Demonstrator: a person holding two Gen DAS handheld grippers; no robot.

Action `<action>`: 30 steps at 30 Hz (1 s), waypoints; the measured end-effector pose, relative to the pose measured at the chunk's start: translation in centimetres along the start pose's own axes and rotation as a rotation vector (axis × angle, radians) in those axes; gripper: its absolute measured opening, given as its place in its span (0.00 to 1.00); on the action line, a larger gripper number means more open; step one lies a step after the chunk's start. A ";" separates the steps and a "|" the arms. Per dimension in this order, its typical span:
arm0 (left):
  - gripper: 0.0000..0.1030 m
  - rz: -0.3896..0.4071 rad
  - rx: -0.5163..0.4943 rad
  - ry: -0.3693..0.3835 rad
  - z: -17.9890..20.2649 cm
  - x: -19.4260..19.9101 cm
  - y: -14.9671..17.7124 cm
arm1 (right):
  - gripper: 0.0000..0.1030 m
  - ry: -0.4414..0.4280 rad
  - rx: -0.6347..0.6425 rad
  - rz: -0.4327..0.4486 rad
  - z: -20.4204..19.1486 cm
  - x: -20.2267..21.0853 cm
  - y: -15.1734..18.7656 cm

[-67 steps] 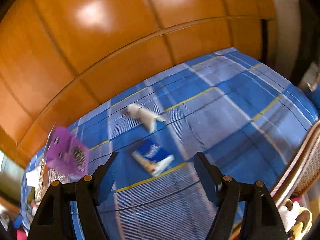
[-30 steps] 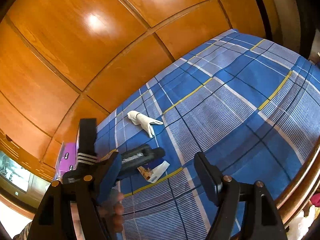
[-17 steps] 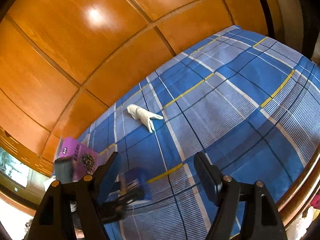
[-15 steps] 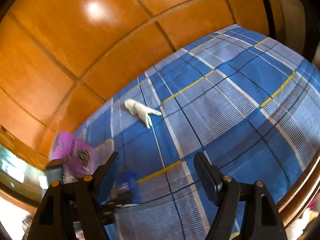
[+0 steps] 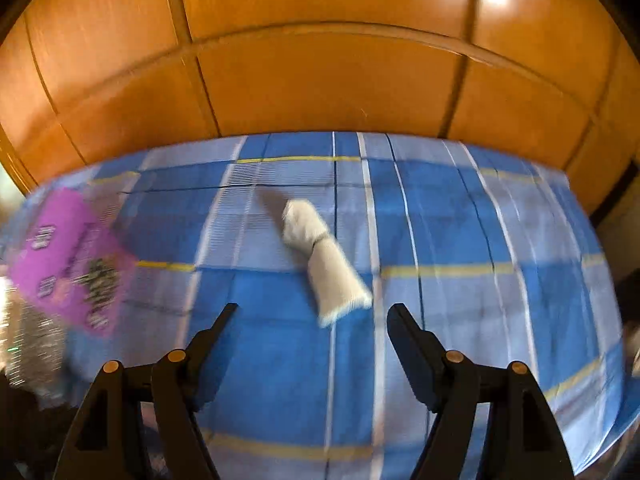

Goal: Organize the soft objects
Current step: 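Close the left tool on the blue Tempo pack while the right tool grasps the white rolled towel, then carry the Tempo pack into the gold tray with the left tool and open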

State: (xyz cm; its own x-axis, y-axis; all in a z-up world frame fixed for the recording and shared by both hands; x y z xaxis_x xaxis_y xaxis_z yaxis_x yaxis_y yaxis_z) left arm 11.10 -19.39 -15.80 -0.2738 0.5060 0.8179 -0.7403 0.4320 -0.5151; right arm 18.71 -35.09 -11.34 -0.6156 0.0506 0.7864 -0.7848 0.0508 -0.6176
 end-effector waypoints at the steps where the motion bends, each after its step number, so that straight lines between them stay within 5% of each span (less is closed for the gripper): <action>1: 0.63 0.004 0.004 -0.001 0.5 -0.6 -0.5 | 0.72 0.025 0.019 -0.012 -0.1 -1.2 -0.5; 3: 0.63 0.010 0.009 -0.004 0.4 -0.6 -0.5 | 0.71 0.067 0.047 -0.040 -0.3 -3.6 -1.4; 6: 0.63 0.017 0.004 -0.018 0.5 -0.5 -0.4 | 0.54 0.080 0.057 -0.100 -0.6 -6.5 -1.7; 7: 0.63 0.020 -0.001 -0.025 0.5 -0.6 -0.3 | 0.28 0.092 0.064 -0.127 -0.6 -7.2 -1.4; 8: 0.62 0.025 -0.004 -0.030 0.6 -0.6 -0.3 | 0.14 0.111 0.072 -0.134 -0.6 -7.3 -1.2; 14: 0.56 0.052 -0.042 -0.057 0.8 -0.5 0.3 | 0.12 0.018 0.043 -0.133 -1.4 -3.3 1.9; 20: 0.52 0.079 -0.020 -0.023 0.0 -0.2 0.5 | 0.13 -0.001 -0.056 -0.244 -0.8 -1.4 7.5; 24: 0.50 0.087 0.008 -0.010 -0.4 0.4 0.7 | 0.13 -0.039 -0.179 -0.238 0.0 -2.1 8.3; 30: 0.50 0.100 0.086 0.032 -1.1 1.7 1.4 | 0.14 0.004 -0.131 -0.243 -0.5 -2.6 8.5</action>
State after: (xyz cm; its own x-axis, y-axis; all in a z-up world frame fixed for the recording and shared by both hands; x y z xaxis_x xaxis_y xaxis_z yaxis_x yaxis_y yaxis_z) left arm 10.27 -17.15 -15.42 -0.3303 0.5679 0.7539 -0.7607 0.3128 -0.5688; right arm 13.67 -34.26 -18.66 -0.4096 0.0252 0.9119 -0.8935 0.1905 -0.4066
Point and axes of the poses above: each gripper's, at about its wrist camera, not at the fingertips, and x roughly against the way its jaws point, z to its right, y to its underside, the point moved 5 cm from there along -x, roughly the way its jaws point, and after that the axes turned 5 degrees about z, right-handed, at the moved point
